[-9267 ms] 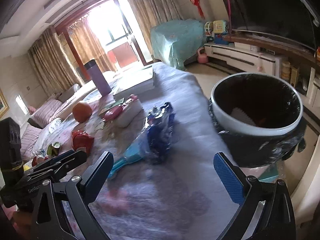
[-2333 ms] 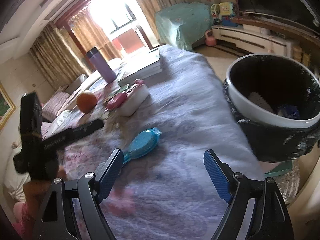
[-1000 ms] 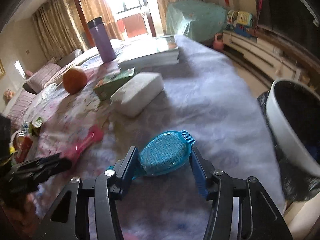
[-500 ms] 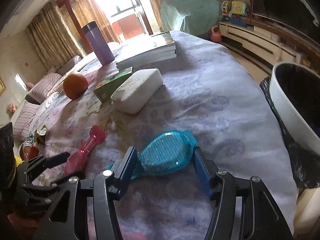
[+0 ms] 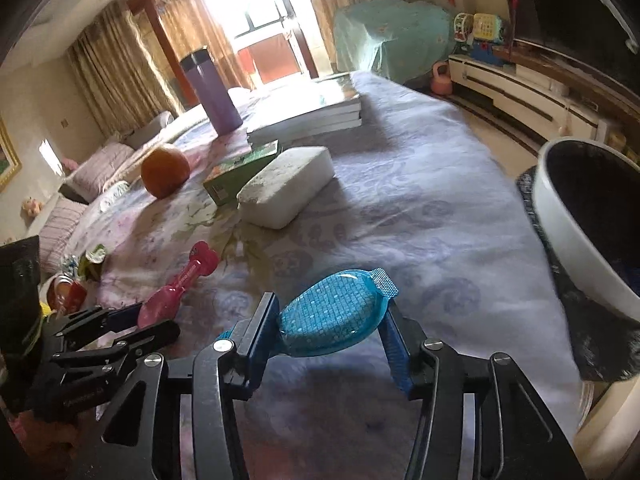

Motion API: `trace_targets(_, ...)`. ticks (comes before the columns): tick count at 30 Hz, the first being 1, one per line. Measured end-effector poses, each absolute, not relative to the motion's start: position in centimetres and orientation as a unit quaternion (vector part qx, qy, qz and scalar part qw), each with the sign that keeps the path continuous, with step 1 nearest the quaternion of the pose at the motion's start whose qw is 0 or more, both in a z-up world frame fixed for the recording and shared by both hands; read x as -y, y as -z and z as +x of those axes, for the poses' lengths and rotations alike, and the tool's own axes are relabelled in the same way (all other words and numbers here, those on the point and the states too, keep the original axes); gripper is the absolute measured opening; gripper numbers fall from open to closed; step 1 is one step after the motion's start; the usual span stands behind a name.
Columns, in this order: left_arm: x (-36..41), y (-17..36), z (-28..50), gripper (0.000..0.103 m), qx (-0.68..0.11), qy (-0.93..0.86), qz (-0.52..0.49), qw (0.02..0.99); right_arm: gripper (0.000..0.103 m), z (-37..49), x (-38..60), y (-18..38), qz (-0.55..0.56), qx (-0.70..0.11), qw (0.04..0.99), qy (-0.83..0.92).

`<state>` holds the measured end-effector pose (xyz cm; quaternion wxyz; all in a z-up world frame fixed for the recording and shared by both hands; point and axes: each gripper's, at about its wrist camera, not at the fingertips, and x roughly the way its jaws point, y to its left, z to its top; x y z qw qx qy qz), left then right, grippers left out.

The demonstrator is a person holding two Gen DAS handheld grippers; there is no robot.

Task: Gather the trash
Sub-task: 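Carry the blue hairbrush with the right gripper over the bin while the left carries the pink hairbrush there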

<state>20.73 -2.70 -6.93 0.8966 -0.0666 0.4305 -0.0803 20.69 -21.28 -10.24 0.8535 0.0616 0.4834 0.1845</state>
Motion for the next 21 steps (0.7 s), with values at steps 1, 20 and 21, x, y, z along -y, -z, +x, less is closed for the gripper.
trace_targets(1,2.9,6.8,20.7,0.046,-0.430,0.085,-0.071,0.896,0.051,20.5,21.7,9.9,0.066,-0.479,0.856,-0.183)
trace_targets(20,9.0,4.6,21.1,0.046,-0.415,0.141,-0.064,0.896,0.051,18.4,29.1,6.6,0.114,-0.438,0.881,-0.137)
trace_targets(21,9.4,4.5,21.2,0.046,-0.415,0.143,-0.063,0.896,0.051,18.3,29.5,6.4,0.116,-0.436,0.882,-0.136)
